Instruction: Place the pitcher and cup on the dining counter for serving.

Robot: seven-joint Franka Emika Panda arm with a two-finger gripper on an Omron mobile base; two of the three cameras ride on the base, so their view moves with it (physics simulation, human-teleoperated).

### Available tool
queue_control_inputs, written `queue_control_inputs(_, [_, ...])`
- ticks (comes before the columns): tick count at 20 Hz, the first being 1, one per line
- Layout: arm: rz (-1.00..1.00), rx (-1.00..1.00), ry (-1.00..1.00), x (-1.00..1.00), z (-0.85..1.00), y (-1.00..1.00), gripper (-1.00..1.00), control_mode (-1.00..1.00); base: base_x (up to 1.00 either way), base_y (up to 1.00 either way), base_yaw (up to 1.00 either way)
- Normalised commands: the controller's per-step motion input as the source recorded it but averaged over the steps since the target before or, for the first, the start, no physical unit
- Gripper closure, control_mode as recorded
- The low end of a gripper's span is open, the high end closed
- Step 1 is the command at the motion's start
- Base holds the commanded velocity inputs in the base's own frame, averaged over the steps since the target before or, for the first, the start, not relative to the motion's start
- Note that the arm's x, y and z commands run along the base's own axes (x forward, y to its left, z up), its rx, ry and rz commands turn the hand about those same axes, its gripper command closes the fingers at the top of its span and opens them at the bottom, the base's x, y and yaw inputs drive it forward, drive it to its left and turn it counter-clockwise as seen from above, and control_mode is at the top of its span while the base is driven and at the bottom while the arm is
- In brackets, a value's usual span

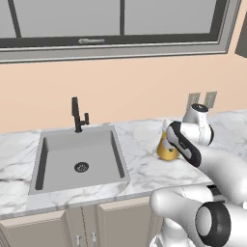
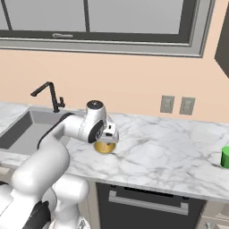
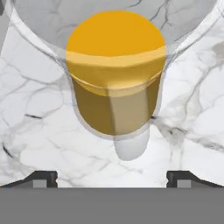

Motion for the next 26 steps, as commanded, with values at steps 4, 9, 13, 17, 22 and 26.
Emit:
queue_control_inputs(4, [0.0, 0.09, 0.0, 0.53, -0.17, 0.0, -1.0, -1.0, 0.0, 0.0, 0.0])
queue_control_inputs(9, [0.0, 0.05, 0.0, 0.55, -0.05, 0.0, 1.0, -1.0, 0.0, 0.0, 0.0])
queue_control_inputs(13, [0.0, 0.0, 0.0, 0.32, -0.04, 0.0, 1.0, -1.0, 0.0, 0.0, 0.0])
queue_control_inputs(17, [0.0, 0.0, -0.01, 0.07, 0.0, 0.0, 1.0, -1.0, 0.0, 0.0, 0.0])
queue_control_inputs(22, [-0.01, 0.0, -0.25, -0.15, 0.24, 0.02, 1.0, -1.0, 0.0, 0.0, 0.0])
queue_control_inputs(26, [0.0, 0.0, -0.44, -0.45, 0.72, 0.02, 1.0, -1.0, 0.0, 0.0, 0.0])
